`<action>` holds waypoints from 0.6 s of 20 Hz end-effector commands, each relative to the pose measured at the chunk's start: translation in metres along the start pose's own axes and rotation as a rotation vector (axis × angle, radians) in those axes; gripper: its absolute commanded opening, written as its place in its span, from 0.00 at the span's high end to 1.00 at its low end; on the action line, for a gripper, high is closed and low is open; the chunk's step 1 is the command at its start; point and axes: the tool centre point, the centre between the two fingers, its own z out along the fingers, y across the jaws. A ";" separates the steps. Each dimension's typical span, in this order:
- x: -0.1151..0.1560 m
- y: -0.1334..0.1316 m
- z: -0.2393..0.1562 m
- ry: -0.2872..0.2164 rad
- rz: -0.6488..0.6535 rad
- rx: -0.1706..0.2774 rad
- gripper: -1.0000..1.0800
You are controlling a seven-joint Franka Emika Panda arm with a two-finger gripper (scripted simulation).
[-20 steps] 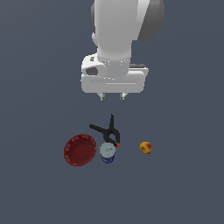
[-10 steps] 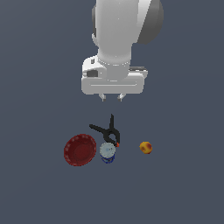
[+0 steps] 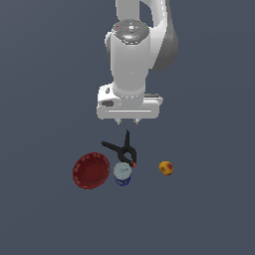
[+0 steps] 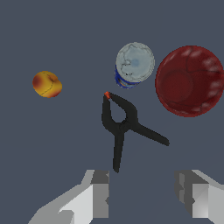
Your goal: Pick up a designated object from a clutter of objects.
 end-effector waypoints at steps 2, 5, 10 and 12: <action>-0.008 -0.001 0.042 -0.039 0.013 0.014 0.38; -0.021 -0.003 0.087 -0.082 0.030 0.029 0.38; -0.046 -0.004 0.149 -0.143 0.058 0.046 0.38; -0.055 -0.005 0.166 -0.162 0.067 0.050 0.38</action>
